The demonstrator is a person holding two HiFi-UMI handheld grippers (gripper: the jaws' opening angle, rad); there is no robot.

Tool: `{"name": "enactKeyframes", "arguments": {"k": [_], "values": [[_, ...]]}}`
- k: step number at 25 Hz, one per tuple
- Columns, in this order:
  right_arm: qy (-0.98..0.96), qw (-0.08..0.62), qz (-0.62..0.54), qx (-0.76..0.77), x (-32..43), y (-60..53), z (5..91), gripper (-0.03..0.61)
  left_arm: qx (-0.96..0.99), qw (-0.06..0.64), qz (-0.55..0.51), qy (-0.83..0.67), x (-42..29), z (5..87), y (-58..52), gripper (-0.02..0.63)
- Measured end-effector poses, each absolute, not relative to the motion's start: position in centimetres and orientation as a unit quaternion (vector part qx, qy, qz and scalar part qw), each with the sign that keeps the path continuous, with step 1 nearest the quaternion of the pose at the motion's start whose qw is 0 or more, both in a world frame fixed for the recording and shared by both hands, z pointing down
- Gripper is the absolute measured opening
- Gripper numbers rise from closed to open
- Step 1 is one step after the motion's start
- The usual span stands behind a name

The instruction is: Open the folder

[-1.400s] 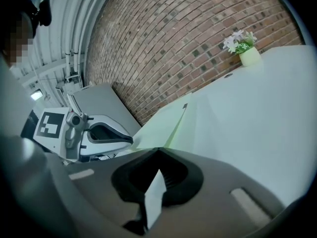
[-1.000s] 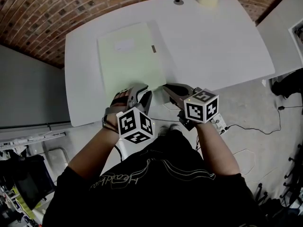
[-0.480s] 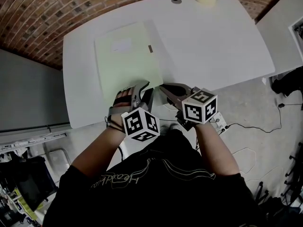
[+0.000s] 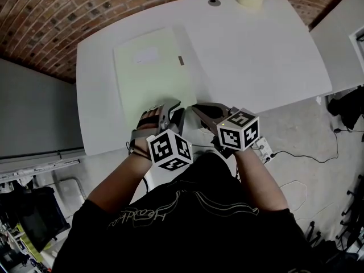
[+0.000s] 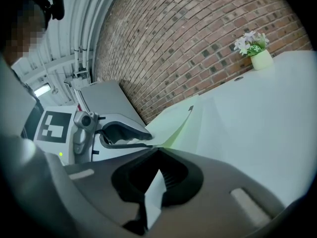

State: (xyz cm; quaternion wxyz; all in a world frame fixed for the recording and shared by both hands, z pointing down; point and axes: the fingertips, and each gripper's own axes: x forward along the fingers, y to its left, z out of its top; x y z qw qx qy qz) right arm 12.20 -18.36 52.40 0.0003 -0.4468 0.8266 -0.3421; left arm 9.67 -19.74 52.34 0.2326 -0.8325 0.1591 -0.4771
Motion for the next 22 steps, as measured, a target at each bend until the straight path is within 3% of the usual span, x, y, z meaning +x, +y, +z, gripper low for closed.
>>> {"name": "enactKeyframes", "arguments": {"k": [22], "values": [[0.845, -0.049, -0.324, -0.422, 12.8, -21.5, 52.4, 0.002, -0.826, 0.195, -0.502, 0.167, 10.0, 51.6, -20.3, 0.038]]}}
